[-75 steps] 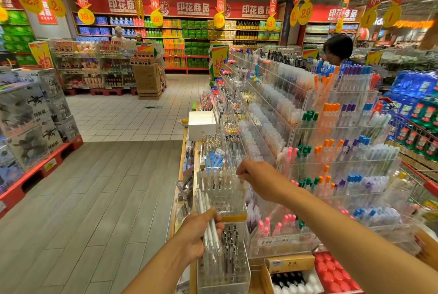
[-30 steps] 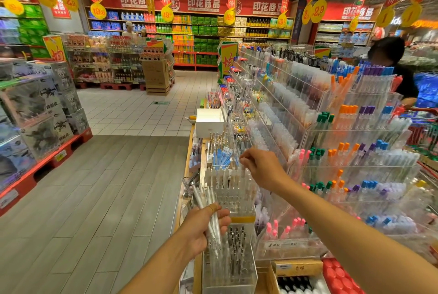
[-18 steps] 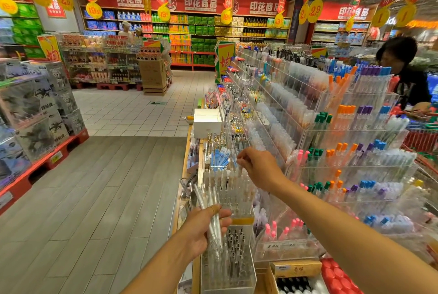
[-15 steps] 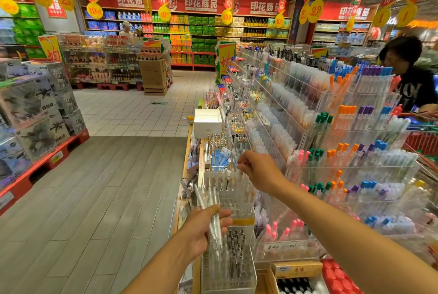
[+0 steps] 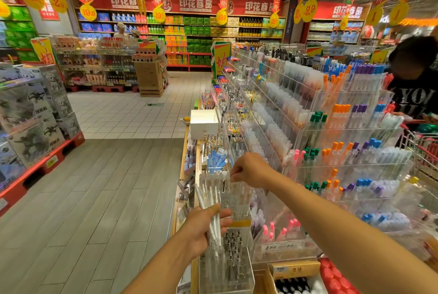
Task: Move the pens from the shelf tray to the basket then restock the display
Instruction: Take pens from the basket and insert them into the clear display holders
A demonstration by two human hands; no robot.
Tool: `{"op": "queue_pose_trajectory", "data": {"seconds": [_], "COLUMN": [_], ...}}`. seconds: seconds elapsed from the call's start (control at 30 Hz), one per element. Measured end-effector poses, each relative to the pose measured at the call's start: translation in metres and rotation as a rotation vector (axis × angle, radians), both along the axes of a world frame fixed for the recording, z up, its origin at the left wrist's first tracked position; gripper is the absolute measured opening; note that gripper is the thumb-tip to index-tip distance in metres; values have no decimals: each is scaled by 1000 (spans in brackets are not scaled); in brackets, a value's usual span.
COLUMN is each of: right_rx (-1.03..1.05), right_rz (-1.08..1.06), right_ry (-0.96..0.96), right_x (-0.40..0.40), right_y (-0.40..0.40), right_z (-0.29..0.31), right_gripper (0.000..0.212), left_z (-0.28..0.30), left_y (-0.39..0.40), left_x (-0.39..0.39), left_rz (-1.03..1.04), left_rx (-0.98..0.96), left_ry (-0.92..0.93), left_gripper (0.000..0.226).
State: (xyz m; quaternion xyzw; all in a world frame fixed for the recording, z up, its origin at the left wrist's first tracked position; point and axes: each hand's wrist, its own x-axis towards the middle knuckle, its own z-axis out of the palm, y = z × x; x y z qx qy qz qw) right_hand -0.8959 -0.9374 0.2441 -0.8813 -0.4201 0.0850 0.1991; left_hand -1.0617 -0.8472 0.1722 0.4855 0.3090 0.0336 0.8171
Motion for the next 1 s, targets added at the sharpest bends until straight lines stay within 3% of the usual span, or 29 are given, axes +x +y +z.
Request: {"op": "queue_pose_trajectory", "data": {"seconds": [0.2, 0.3, 0.47, 0.6, 0.83, 0.9, 1.0], "right_rx": [11, 113, 146, 201, 488, 595, 780], "right_rz": [11, 20, 92, 121, 178, 146, 41], "right_ry": [-31, -44, 199, 409, 826, 826, 624], "right_x": [-5, -11, -24, -26, -21, -18, -13], "right_y": [3, -7, -15, -19, -21, -21, -21], "right_z": [-3, -1, 4, 7, 4, 5, 7], "right_gripper": [21, 26, 28, 11, 14, 22, 26], "left_z": [0, 1, 4, 5, 5, 3, -3], "left_y": [-3, -2, -5, -6, -1, 1, 3], "left_x": [3, 4, 6, 5, 6, 5, 2], "left_rz": [-12, -39, -51, -71, -6, 1, 46], "left_rx": [-14, -17, -73, -129, -218, -217, -192], "left_ry": [-27, -68, -169, -225, -262, -215, -142], "left_gripper": [13, 20, 30, 36, 32, 29, 23]}}
